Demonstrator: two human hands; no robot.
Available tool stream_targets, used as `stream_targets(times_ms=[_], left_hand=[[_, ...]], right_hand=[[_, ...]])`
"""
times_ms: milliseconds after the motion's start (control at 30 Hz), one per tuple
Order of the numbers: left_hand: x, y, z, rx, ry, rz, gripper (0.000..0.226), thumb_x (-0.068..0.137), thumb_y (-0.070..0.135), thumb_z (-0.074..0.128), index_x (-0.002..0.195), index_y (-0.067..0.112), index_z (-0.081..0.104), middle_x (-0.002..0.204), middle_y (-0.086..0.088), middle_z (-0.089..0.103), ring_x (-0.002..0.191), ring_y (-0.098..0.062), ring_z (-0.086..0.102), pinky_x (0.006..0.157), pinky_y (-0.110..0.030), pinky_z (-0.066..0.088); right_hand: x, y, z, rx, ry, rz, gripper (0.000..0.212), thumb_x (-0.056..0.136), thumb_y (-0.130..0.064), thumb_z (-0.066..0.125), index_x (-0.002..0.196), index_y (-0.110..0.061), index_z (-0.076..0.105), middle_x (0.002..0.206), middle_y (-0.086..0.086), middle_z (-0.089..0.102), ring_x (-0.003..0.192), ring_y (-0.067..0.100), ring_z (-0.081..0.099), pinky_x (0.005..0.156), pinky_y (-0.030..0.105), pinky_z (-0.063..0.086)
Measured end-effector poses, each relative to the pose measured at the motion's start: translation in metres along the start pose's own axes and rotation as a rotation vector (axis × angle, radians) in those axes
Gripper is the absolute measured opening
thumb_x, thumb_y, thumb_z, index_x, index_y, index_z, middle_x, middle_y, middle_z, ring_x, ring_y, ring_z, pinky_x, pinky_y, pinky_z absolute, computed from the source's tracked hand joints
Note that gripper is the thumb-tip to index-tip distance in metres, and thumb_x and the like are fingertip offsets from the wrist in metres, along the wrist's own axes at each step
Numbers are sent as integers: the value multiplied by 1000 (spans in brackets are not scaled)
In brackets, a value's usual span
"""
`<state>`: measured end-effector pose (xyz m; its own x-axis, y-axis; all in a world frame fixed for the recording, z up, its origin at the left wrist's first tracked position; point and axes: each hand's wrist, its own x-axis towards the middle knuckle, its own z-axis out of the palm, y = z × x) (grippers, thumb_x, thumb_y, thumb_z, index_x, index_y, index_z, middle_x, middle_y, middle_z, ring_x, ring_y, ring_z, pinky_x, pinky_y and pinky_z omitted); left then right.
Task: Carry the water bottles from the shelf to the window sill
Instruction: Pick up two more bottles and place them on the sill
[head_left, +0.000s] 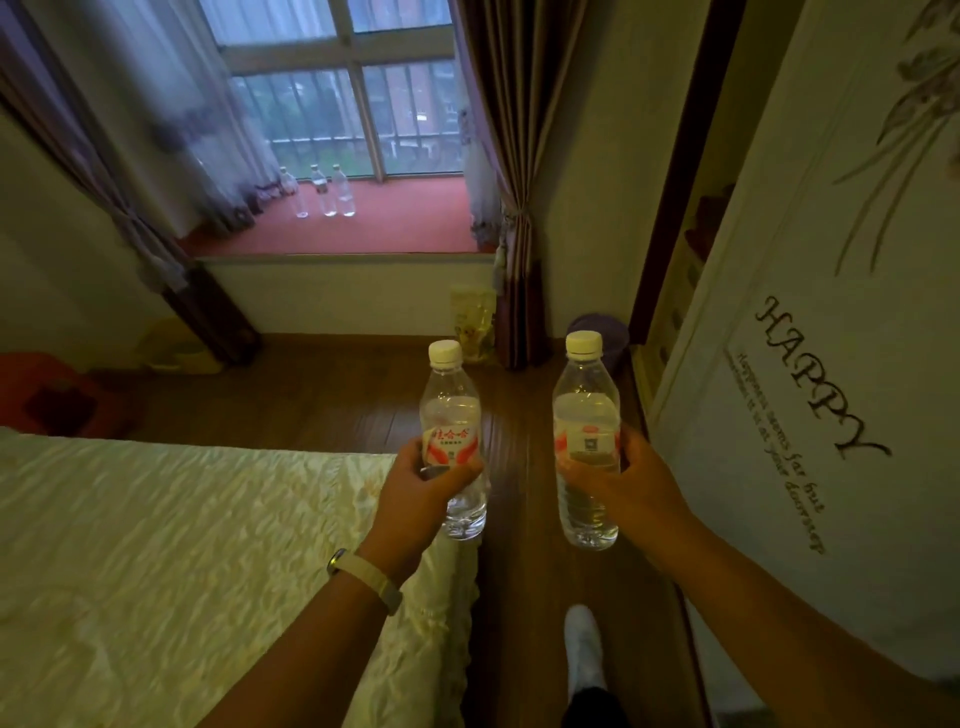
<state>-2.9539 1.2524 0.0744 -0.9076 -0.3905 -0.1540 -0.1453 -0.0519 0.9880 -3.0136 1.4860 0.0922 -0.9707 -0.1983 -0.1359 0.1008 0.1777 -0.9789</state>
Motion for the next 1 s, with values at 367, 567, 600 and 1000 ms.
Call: stream_targets(times_ms=[367,567,600,1000], left_hand=[[169,64,72,52,62,58,50,68,29,83,113,24,62,105,-2,76,96,-19,74,80,-33,59],[241,84,80,68,99,108,41,78,15,81,114,22,63,106,-3,75,94,-17,74,78,-30,58],[252,86,79,55,116,104,42,78,15,82,115,21,63,106,-4,75,95,-18,74,81,-33,58],[428,57,67,-40,120,40,39,76,13,81,109,24,64,100,2,78,95,-19,74,78,-32,58]], right_hand=[[206,-44,-30,91,-72,-43,54,75,-17,83,113,-33,49,99,-17,60,86,-3,58,52,8,48],[283,-51,-40,-5,-91,-59,59,73,-29,85,115,-43,47,98,-27,58,83,-9,56,57,9,43],[294,-52,-39,-14,-91,-50,59,72,-31,85,113,-46,46,97,-28,57,81,-10,56,53,8,44],[467,-52,15,-114,-162,19,50,69,-34,86,99,-54,51,96,-24,64,81,-13,63,54,9,48]])
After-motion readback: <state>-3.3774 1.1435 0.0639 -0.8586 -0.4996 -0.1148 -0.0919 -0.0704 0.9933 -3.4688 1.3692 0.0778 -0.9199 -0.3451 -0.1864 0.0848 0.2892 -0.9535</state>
